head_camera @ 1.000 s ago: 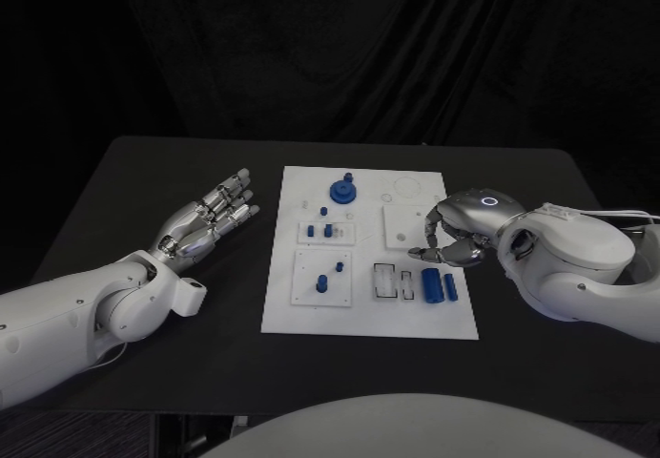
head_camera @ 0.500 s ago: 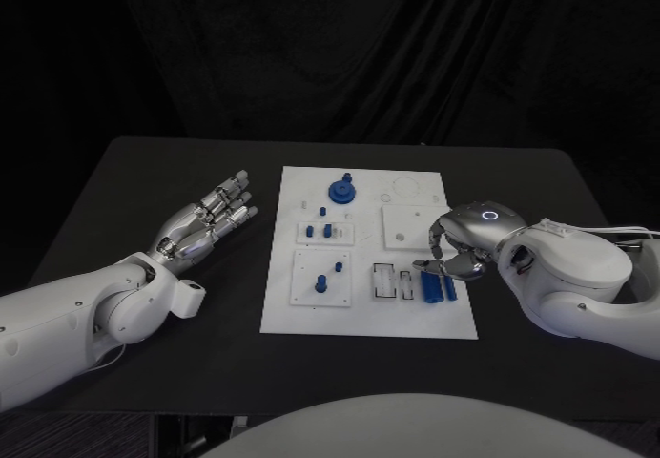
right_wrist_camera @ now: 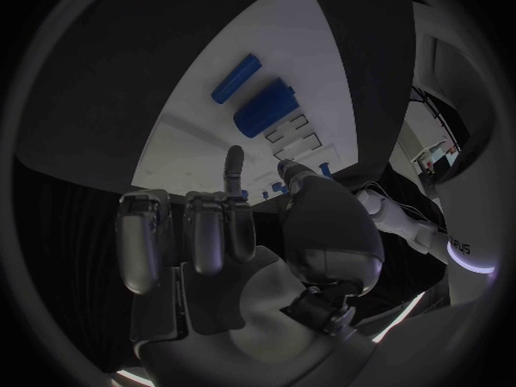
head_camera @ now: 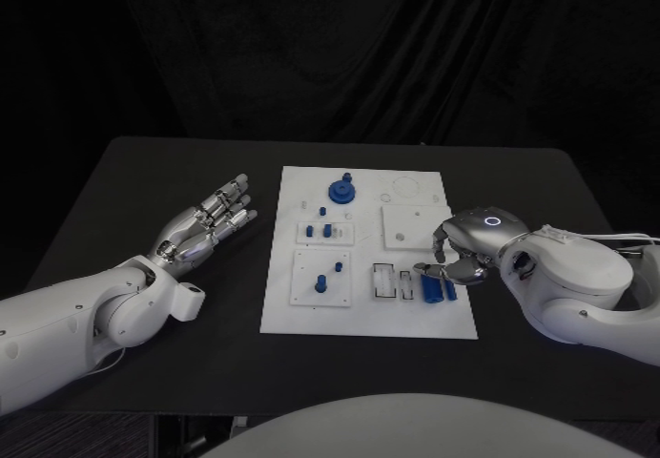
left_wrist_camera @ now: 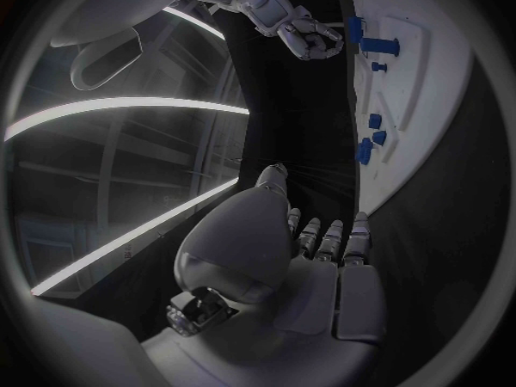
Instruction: Assemble the parts on the task board
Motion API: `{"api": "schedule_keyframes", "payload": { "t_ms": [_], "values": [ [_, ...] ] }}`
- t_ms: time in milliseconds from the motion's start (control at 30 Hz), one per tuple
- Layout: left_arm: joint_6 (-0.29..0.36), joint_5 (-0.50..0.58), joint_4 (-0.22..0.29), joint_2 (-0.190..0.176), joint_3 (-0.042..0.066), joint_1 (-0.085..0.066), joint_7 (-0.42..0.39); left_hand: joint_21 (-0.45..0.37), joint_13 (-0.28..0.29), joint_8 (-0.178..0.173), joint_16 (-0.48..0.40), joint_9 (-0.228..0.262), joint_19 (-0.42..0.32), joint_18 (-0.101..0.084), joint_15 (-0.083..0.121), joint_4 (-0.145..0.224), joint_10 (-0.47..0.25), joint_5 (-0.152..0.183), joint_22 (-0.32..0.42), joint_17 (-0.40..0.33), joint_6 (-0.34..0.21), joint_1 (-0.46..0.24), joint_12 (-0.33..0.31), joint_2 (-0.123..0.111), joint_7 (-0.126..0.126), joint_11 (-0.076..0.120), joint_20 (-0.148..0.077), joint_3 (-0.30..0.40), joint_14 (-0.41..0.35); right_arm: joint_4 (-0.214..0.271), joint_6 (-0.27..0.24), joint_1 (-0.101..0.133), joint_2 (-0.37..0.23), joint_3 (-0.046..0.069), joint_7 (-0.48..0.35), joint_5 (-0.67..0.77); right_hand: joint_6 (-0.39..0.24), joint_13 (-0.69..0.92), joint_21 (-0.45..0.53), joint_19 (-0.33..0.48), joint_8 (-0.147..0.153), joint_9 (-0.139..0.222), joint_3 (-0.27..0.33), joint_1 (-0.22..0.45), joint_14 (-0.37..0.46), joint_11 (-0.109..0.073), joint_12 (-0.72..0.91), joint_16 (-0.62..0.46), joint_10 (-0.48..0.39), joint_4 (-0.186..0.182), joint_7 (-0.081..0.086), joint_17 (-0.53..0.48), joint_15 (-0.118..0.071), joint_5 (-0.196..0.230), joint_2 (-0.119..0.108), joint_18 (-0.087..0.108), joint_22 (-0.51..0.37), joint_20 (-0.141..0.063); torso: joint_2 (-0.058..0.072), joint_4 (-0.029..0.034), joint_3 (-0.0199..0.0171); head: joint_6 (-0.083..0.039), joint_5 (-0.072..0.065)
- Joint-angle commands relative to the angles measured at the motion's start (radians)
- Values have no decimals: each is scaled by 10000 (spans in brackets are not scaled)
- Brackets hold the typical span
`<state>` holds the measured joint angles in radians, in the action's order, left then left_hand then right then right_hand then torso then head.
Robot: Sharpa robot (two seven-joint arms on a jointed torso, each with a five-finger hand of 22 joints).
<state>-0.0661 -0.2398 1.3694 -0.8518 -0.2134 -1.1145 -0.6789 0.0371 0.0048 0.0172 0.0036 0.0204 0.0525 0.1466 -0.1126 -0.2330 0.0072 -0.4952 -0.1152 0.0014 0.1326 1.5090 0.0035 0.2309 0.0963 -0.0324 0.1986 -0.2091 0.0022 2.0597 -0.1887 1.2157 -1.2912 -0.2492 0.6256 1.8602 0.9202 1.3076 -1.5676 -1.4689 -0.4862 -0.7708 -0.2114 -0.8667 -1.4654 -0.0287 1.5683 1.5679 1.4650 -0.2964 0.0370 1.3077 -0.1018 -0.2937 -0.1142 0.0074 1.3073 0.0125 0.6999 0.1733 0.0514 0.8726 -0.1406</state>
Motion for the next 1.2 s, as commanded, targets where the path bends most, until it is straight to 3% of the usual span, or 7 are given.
{"api": "schedule_keyframes", "payload": {
  "t_ms": [33, 567, 1000, 1200],
  "values": [
    [-122, 37, 6, 20, 10, 38, -586, -40, -12, 49, -36, 10, 19, 149, -37, 47, 21, -50, 8, -14, -28, 92, 4, 35, -75, -69, 72, 9, -22, -16, 80, -65, 1, -1, 238, 53, 85, 2632, -20, -1013, 82, 35, -70, 99, -1054, 29, 25, 29, 1058, 6, 20, 2631, -17, 22, 17, -71, 2630, -33, -3, 3, -3, 0, -4],
    [-142, 37, -14, 33, 10, 83, -569, -39, -16, 47, -36, 8, 20, 150, -53, 69, 10, -65, 11, -14, -38, 102, 0, 56, -87, -79, 87, 31, -22, -72, 222, -300, -6, -1, 290, -12, 625, 2632, 5, -999, 714, 386, -220, 145, -1054, 89, 25, 29, 1058, 25, 80, 2631, 34, 40, 73, -63, 2620, 18, -2, 5, -1, 0, 19],
    [-167, 37, -35, 55, 10, 104, -565, -38, -16, 47, -36, 8, 22, 151, -59, 86, 9, -83, 11, -14, -36, 112, -1, 61, -92, -80, 94, 42, -22, -176, 354, -445, 31, -2, 297, -15, 835, 2632, 36, -981, 898, 470, -303, -23, -1054, 67, 25, 29, 1058, 45, 55, 2631, 21, 49, 100, -54, 2609, 14, 8, 23, 1, 0, -39],
    [-175, 37, -39, 66, 10, 114, -564, -40, -17, 47, -36, 8, 19, 152, -61, 96, 6, -90, 18, -14, -37, 116, -2, 62, -95, -81, 96, 47, -22, -263, 367, -523, 67, -2, 272, -42, 899, 2632, 121, -933, 1001, 507, -346, -150, -1054, 62, 25, 29, 1058, 54, 52, 2631, 15, 56, 102, -29, 2576, 9, 0, 0, 6, 0, -6]
  ]
}}
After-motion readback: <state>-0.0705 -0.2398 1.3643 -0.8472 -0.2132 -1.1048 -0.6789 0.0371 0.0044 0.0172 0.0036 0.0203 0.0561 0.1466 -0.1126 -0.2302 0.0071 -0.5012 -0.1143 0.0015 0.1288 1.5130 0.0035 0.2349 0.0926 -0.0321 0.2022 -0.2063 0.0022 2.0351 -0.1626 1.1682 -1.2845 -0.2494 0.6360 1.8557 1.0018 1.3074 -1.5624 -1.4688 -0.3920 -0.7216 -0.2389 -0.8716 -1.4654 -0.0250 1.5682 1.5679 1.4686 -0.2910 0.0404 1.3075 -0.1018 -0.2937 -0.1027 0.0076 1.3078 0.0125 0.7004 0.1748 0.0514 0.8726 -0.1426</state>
